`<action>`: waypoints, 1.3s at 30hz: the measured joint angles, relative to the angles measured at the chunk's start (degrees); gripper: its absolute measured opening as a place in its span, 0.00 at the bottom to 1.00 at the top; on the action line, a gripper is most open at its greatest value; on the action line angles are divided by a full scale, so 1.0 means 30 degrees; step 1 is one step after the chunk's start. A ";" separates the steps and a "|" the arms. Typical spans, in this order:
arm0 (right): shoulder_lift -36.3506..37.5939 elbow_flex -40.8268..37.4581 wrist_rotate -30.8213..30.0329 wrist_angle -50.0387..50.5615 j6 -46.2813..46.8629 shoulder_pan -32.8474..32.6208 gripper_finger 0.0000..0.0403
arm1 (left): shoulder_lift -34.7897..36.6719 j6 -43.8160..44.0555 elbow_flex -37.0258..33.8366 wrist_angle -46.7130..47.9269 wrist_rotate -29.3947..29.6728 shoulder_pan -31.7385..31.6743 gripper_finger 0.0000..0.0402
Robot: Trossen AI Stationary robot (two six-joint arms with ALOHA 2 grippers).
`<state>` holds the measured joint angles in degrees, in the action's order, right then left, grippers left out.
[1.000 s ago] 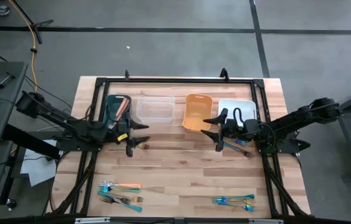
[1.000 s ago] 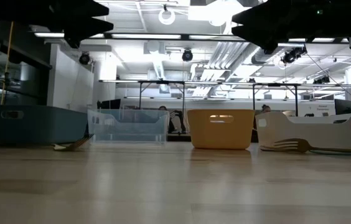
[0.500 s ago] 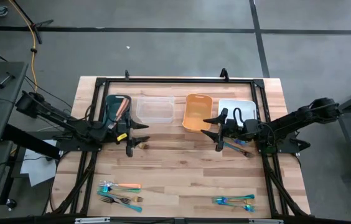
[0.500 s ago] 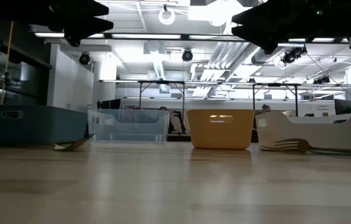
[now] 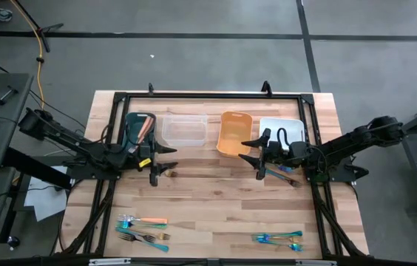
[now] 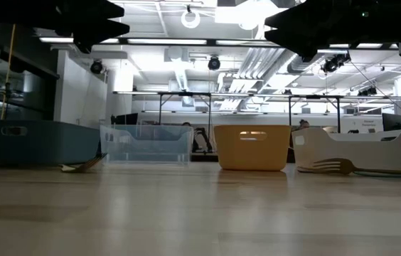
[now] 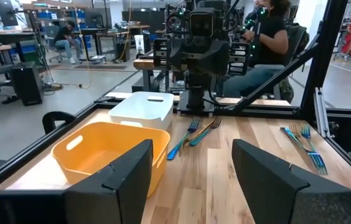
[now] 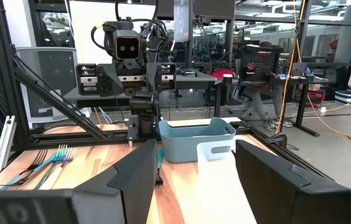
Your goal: Sort silverware by color (type)
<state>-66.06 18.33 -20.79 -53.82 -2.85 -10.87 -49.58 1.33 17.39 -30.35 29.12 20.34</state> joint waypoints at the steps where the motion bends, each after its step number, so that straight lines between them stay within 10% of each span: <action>1: 0.0000 0.0000 0.0005 0.0000 0.0003 0.0000 0.52 | 0.0000 -0.0004 0.0000 0.0000 0.0000 0.0000 0.53; 22: 0.0000 0.0000 0.0002 0.0000 0.0007 0.0000 0.52 | 0.0000 0.0211 0.0000 0.0004 -0.0072 0.0000 0.53; 28: 0.0000 0.0000 0.0002 0.0002 -0.0003 0.0000 0.52 | -0.0015 0.2246 0.0567 -0.0333 -0.2761 0.0256 0.53; 39: 0.0000 0.0000 -0.0001 0.0000 0.0016 0.0000 0.52 | -0.5095 0.6601 0.9120 1.5424 -0.2400 0.5388 0.53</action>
<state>-66.06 18.33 -20.80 -53.82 -2.80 -10.87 -64.87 21.14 44.75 15.92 21.92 36.50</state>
